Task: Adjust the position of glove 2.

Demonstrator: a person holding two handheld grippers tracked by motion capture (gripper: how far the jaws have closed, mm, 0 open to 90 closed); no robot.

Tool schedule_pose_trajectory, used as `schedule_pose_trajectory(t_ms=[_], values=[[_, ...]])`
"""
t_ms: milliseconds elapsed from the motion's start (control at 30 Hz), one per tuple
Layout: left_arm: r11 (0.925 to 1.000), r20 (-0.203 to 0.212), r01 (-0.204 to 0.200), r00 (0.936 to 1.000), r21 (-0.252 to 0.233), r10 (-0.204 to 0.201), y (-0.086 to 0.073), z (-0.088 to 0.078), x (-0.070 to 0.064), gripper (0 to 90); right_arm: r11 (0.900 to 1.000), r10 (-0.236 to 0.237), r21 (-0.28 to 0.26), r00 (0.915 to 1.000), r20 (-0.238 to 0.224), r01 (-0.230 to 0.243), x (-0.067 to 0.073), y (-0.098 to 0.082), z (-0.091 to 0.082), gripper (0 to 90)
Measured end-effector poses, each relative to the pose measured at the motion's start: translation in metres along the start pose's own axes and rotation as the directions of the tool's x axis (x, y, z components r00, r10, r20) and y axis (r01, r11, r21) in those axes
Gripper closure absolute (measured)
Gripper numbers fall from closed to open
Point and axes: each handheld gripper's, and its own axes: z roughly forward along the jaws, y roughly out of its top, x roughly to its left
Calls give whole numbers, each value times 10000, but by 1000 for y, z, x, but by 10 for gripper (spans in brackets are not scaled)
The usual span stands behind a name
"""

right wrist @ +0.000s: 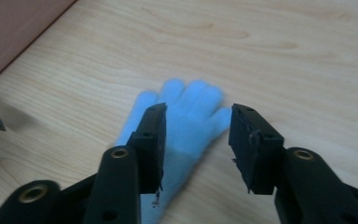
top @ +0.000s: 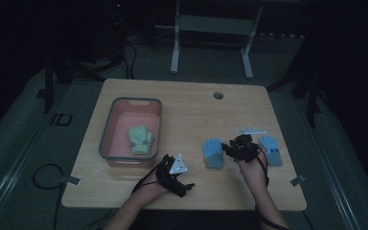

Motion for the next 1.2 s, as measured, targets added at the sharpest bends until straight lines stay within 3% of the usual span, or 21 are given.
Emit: schedule_pose_trajectory(t_ms=[33,300,333,467,500,633,667,733,900,1000,1200], values=[[10000,-5,1,10000,-2,-1,0,0,0,30,9999,-17,-134,10000,-13,17,-9,4,-5,579],[10000,-9,32,10000,12,-32,0,0,0,30,9983,-551,-188,9980,309,557,-38,12,-21,572],[10000,14,52,10000,29,-52,0,0,1,30,9974,-691,-175,9969,367,697,-49,10,-28,574],[10000,7,18,10000,58,-18,0,0,0,30,9954,-912,-246,9944,542,927,-73,4,-42,574],[10000,7,18,10000,58,-18,0,0,0,30,9954,-912,-246,9944,542,927,-73,4,-42,574],[9999,2,16,10000,114,-16,0,0,0,30,9922,-1206,-250,9913,536,1221,-102,-6,-54,579],[9999,4,14,10000,112,-14,0,0,0,30,9922,-1206,-250,9913,536,1221,-102,-6,-54,579],[9999,-5,17,10000,116,-16,0,0,0,30,9888,-1471,-175,9883,402,1479,-119,-13,-56,588],[9999,-33,18,10000,124,-18,0,0,0,30,9845,-1751,11,9840,327,1751,-140,-23,-55,613],[9999,-36,11,10000,144,-11,0,1,0,30,9844,-1743,282,9843,291,1735,-159,-33,-51,625],[9999,-34,28,10000,161,-28,0,1,0,30,9834,-1702,674,9851,236,1683,-176,-48,-40,602]])
